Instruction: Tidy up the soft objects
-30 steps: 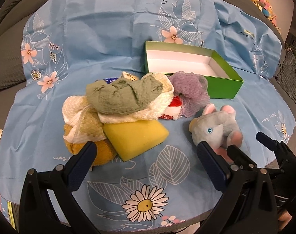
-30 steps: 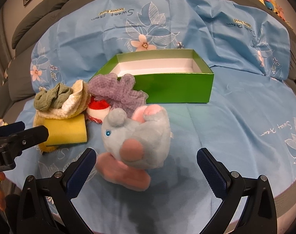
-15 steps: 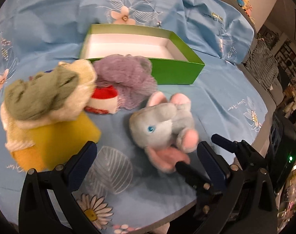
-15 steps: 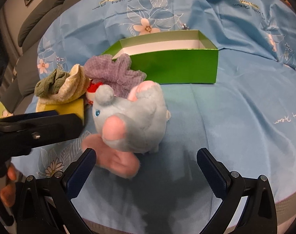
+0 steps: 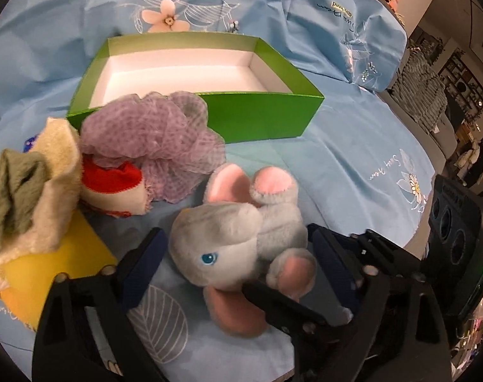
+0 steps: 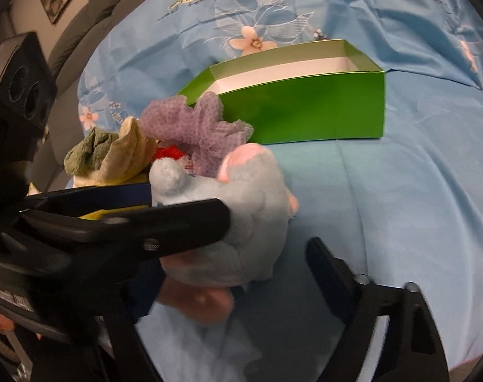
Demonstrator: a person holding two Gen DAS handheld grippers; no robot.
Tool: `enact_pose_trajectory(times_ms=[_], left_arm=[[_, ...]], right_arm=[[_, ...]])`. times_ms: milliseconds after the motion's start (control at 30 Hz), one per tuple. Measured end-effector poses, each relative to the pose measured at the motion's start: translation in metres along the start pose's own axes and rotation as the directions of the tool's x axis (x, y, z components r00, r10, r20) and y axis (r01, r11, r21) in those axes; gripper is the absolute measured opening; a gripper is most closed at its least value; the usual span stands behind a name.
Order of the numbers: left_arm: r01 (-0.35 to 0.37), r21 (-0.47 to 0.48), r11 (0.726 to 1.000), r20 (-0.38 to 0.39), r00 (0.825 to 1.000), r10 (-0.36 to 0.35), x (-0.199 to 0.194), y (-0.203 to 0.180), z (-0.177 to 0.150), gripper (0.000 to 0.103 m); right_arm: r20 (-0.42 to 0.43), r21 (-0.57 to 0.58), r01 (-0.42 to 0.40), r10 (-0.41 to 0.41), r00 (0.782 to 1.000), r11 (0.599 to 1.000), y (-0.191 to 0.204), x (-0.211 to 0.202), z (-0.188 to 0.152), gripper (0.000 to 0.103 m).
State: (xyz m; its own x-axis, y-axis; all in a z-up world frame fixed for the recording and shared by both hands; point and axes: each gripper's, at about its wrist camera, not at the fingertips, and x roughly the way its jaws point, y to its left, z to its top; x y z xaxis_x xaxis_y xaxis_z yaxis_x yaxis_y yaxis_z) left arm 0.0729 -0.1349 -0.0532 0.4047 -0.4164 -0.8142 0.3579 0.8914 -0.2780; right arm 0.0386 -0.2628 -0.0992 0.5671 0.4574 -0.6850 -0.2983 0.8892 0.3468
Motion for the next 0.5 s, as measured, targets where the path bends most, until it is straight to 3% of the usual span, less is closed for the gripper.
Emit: enact_pose_trajectory(times_ms=[100, 500], left_arm=[[-0.010, 0.012, 1.000, 0.004, 1.000, 0.010, 0.002, -0.001, 0.000, 0.087], [-0.030, 0.056, 0.998, 0.040, 0.999, 0.028, -0.006, -0.008, -0.004, 0.086]], right_arm=[[-0.016, -0.024, -0.020, 0.020, 1.000, 1.000, 0.005, 0.004, 0.001, 0.070], [0.019, -0.067, 0.008, -0.007, 1.000, 0.998, 0.015, -0.007, -0.001, 0.061]])
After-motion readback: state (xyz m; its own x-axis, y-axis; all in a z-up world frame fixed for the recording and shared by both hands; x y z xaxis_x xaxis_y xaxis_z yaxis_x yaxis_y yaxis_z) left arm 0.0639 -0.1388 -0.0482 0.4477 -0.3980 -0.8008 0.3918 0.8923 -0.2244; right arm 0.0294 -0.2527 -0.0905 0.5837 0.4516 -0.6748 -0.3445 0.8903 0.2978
